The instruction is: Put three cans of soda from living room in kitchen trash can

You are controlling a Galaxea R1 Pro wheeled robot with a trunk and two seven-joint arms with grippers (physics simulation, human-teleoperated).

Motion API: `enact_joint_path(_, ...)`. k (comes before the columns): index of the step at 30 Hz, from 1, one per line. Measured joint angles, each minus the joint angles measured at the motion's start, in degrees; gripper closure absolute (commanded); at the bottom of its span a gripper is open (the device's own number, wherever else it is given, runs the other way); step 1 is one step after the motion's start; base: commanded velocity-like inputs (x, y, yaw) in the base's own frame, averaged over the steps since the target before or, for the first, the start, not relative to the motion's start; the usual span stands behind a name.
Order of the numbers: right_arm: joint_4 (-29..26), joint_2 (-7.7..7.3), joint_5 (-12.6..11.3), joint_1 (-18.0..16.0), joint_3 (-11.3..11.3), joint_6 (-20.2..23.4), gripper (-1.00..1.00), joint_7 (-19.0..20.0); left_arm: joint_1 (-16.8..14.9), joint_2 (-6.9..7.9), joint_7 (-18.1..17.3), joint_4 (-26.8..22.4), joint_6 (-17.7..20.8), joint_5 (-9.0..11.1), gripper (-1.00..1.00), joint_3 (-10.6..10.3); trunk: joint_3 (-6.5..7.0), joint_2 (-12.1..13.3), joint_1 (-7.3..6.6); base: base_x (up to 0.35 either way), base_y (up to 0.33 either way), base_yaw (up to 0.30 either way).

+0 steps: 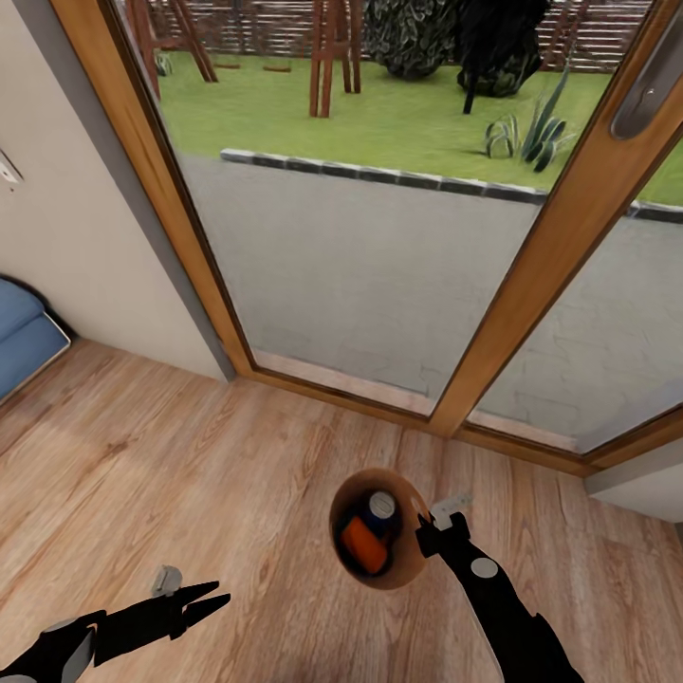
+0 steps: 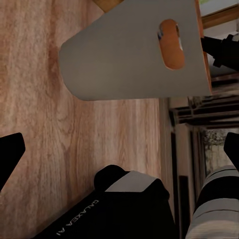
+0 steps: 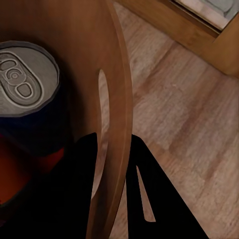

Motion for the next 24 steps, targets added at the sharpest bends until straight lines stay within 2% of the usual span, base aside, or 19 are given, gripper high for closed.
enact_joint_path(24, 0.0, 0.04, 0.07, 0.0, 0.0, 0.0, 1.0, 0.02, 0.0, -0.12, -0.08, 0.0, -0.01, 0.02, -1.0, -0.09, -4.31, -9.63, 5.27, 0.0, 0.0, 0.0)
